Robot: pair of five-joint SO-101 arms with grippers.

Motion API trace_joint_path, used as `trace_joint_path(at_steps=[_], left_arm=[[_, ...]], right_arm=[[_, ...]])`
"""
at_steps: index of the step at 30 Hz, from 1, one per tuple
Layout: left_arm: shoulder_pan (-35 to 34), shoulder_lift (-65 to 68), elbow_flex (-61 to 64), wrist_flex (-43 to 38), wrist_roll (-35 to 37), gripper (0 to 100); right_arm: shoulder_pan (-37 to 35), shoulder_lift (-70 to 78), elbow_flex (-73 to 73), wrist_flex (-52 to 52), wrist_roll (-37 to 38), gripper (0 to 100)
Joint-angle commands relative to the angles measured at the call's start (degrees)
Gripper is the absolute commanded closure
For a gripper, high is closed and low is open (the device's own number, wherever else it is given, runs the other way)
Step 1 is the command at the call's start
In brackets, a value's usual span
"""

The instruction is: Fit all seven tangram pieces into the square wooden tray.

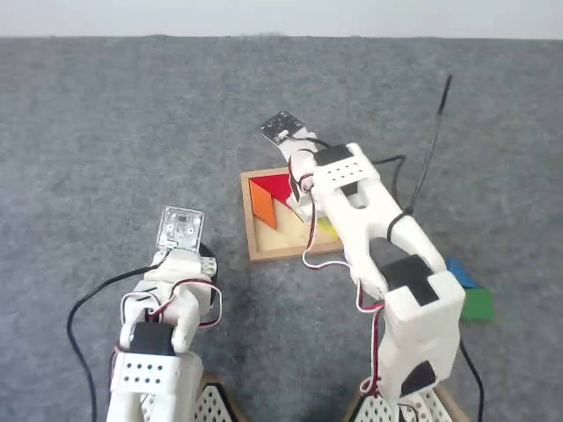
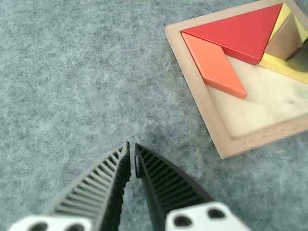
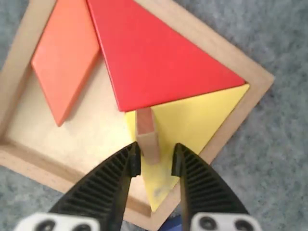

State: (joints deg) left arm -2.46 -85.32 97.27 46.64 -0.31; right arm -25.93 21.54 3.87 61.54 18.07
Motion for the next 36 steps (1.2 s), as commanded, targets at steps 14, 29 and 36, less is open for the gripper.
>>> trace_joint_path(at_steps=[14,29,36], left_arm=[[-0.3,-0.7,-0.5,0.1,0.4,98],[-0.3,-0.7,-0.5,0.1,0.4,98],[-0.3,-0.7,-0.5,0.1,0.4,98]], right_arm=[[-3.3,-6.6,0.9,-0.1,-1.1,86.2],[-12.1,-7.3,3.1,-0.8,-3.9,86.4],[-9.8,-10.7,3.3,-0.3,-4.0,86.4]])
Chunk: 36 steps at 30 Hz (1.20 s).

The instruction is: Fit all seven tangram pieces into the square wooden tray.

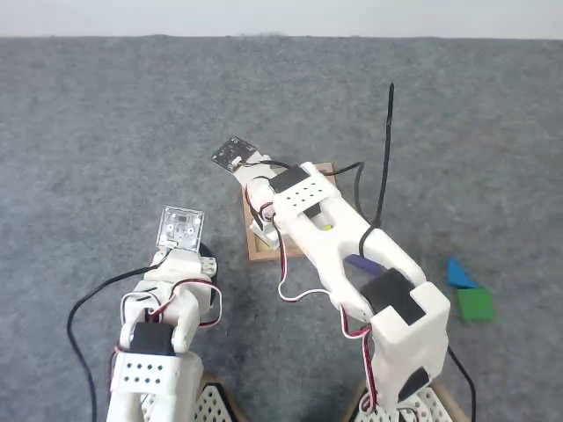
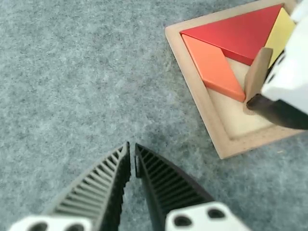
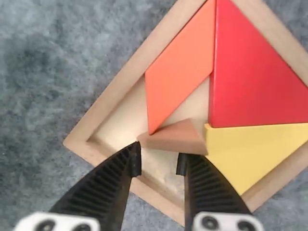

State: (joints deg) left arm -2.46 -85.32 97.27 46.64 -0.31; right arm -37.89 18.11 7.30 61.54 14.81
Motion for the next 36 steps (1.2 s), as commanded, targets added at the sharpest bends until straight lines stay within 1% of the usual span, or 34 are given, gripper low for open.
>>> trace_joint_path(at_steps=[1,3,6,11,14,18,26,32,36], left_arm=[[-0.3,-0.7,-0.5,0.1,0.4,98],[-0.3,-0.7,-0.5,0.1,0.4,98],[-0.3,-0.7,-0.5,0.1,0.4,98],[-0.3,-0.7,-0.5,0.1,0.4,98],[-0.3,-0.7,-0.5,0.1,0.4,98],[-0.3,-0.7,-0.5,0.1,0.4,98],[-0.3,-0.7,-0.5,0.1,0.4,98],[-0.3,-0.7,-0.5,0.1,0.4,98],[-0.3,-0.7,-0.5,0.1,0.4,98]], right_arm=[[2.9,-8.6,0.4,-0.3,-1.3,86.4],[4.5,-11.6,2.3,-0.8,-2.6,86.4],[5.1,-16.7,5.7,-2.0,-2.6,86.4],[4.7,-23.5,13.7,-8.1,-3.2,86.4],[4.4,-24.0,17.7,-12.1,-3.2,86.4],[1.5,-24.0,19.9,-12.5,-3.0,86.4],[1.9,-21.5,19.2,-12.6,-2.9,86.4],[4.4,-13.2,12.6,-12.4,-2.9,86.4],[4.8,-10.5,9.7,-12.4,-2.9,86.4]])
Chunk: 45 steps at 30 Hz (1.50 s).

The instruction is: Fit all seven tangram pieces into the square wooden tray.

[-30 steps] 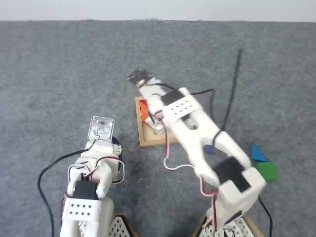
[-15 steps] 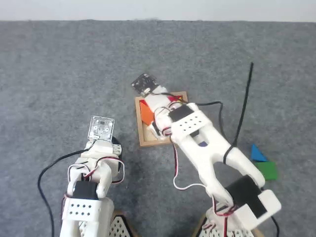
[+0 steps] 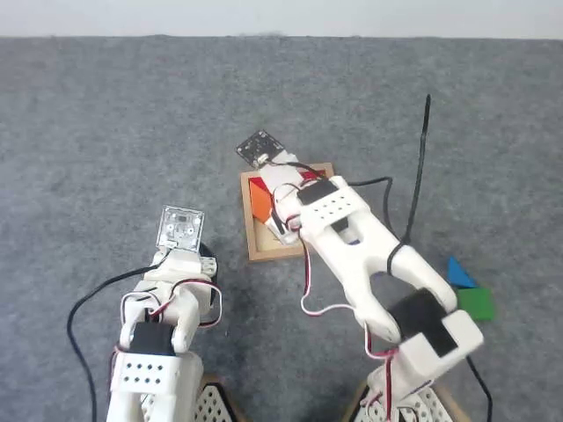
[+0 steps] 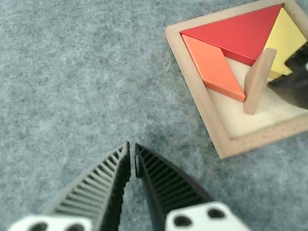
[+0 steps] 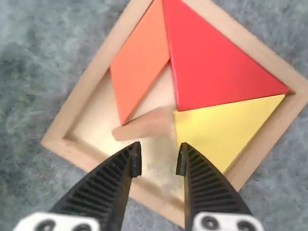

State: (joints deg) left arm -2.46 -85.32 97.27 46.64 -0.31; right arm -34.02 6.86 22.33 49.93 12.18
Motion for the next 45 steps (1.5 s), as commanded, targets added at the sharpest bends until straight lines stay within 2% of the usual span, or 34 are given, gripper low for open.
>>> trace_joint_path(at_steps=[1,16,30,36,45], left_arm=[[-0.3,-0.7,-0.5,0.1,0.4,98],[-0.3,-0.7,-0.5,0.1,0.4,98],[-0.3,-0.7,-0.5,0.1,0.4,98],[-0.3,-0.7,-0.5,0.1,0.4,98],[-0.3,-0.7,-0.5,0.1,0.4,98]], right_arm=[[0.9,1.1,-5.8,-0.8,-0.3,86.4],[0.7,6.3,-10.4,-1.5,-0.3,86.4],[0.6,4.1,-12.3,-0.9,-0.3,86.4],[1.3,-0.7,-8.4,-0.7,-0.1,86.4],[6.2,-16.0,8.4,-5.6,0.1,86.5]])
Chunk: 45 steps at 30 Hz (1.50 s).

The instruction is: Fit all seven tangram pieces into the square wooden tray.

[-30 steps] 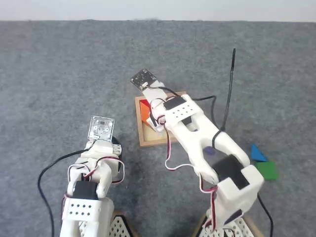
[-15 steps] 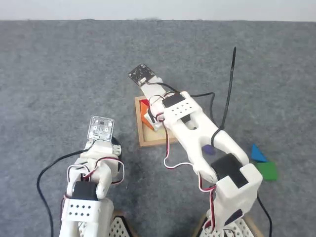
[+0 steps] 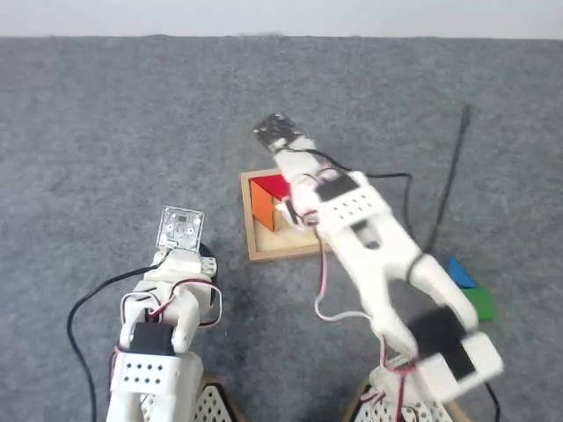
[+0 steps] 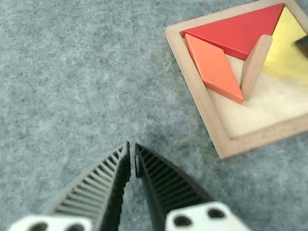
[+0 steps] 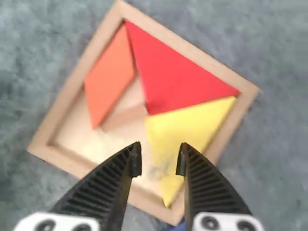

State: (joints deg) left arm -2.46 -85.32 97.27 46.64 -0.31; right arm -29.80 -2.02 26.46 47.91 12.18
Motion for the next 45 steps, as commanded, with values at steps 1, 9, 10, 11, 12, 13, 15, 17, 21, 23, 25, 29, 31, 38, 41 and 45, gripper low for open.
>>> trace_joint_path(at_steps=[1,9,10,11,12,13,15,17,21,23,25,29,31,38,41,45], left_arm=[[-0.3,-0.7,-0.5,0.1,0.4,98],[-0.3,-0.7,-0.5,0.1,0.4,98],[-0.3,-0.7,-0.5,0.1,0.4,98],[-0.3,-0.7,-0.5,0.1,0.4,98],[-0.3,-0.7,-0.5,0.1,0.4,98],[-0.3,-0.7,-0.5,0.1,0.4,98],[-0.3,-0.7,-0.5,0.1,0.4,98],[-0.3,-0.7,-0.5,0.1,0.4,98],[-0.3,-0.7,-0.5,0.1,0.4,98],[-0.3,-0.7,-0.5,0.1,0.4,98],[-0.3,-0.7,-0.5,0.1,0.4,98],[-0.3,-0.7,-0.5,0.1,0.4,98],[-0.3,-0.7,-0.5,0.1,0.4,98],[-0.3,-0.7,-0.5,0.1,0.4,98],[-0.3,-0.7,-0.5,0.1,0.4,98],[-0.3,-0.7,-0.5,0.1,0.4,98]], right_arm=[[1.9,-6.9,4.7,-4.2,0.1,86.5],[0.9,6.3,-2.3,-4.7,-0.1,86.7],[0.9,7.9,-3.8,-4.7,-0.3,86.7],[0.9,9.3,-5.3,-4.6,-0.3,86.7],[0.7,10.9,-6.9,-4.6,-0.3,86.7],[0.6,12.2,-8.6,-4.6,-0.4,86.7],[-0.3,14.5,-11.5,-4.5,-0.4,86.7],[-1.5,16.3,-14.6,-3.3,-0.4,86.6],[-2.8,18.9,-20.8,1.9,-0.4,86.6],[-2.9,19.8,-21.7,2.2,-0.4,86.6],[-3.5,20.4,-21.9,2.2,-0.3,86.6],[-3.6,19.1,-21.8,2.9,-0.4,86.6],[-3.3,17.2,-21.7,4.3,-0.5,86.6],[-3.3,3.6,-12.3,2.9,-2.0,86.6],[-3.3,-3.0,-4.1,-0.8,-1.9,86.6],[-5.3,-5.5,3.4,-6.1,-0.3,86.6]])
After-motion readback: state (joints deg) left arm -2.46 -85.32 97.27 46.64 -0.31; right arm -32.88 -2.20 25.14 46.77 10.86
